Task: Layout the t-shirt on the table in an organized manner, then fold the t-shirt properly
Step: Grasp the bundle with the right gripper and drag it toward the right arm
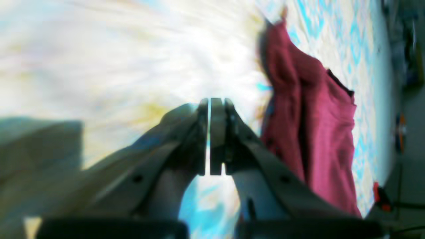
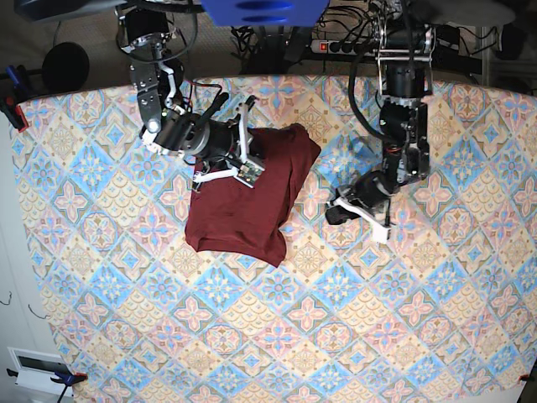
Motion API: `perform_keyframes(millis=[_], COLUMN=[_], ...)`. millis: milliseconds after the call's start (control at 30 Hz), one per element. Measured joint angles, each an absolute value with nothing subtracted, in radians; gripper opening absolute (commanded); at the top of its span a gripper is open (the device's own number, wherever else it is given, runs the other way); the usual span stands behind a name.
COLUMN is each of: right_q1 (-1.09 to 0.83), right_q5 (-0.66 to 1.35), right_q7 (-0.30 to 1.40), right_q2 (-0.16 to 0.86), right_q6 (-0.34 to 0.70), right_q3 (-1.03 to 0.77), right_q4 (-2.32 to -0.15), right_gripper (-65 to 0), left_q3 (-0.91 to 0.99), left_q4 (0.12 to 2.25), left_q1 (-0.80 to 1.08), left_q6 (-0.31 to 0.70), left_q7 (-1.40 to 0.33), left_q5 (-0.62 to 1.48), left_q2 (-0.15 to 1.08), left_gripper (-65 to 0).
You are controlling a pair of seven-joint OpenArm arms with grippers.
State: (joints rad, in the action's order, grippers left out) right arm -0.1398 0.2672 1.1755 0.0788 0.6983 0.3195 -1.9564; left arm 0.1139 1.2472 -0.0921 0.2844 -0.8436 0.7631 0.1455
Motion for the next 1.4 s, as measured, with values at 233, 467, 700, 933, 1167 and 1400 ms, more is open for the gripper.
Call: perform_keyframes(millis=[233, 467, 700, 933, 1167, 1400], right_q1=[-0.086, 0.009, 0.107, 0.138, 0.116, 0.062], right_q5=[0.244, 0.16, 0.171, 0.21, 0.279, 0.301], right_q7=[1.178, 1.197, 1.174, 1.125, 1.076, 1.032], right_q2=[-0.019, -0.035, -0.05, -0.037, 0.056, 0.12], right_q6=[0.702, 0.694, 0.694, 0.703, 0.722, 0.733], right_q3=[0.404, 0.475, 0.609, 0.594, 0.439, 0.29], right_q4=[-1.937, -1.712, -1.509, -1.392, -1.394, -1.43], right_gripper=[-64.4, -64.4, -64.5, -64.7, -64.7, -64.7], left_q3=[0.218, 0.263, 0.258, 0.258, 0.259, 0.259], left_q4=[1.423, 1.523, 1.555, 1.555, 1.555, 1.555], left_q1=[0.062, 0.176, 0.183, 0.183, 0.183, 0.183], left_q6=[0.286, 0.28, 0.288, 0.288, 0.286, 0.286], left_q7=[-0.916, -0.919, -0.916, -0.917, -0.916, -0.916], left_q5=[0.764, 0.76, 0.764, 0.764, 0.765, 0.765], left_q2=[0.197, 0.22, 0.214, 0.213, 0.212, 0.212], left_gripper=[-65.0, -65.0, -65.0, -65.0, -65.0, -65.0])
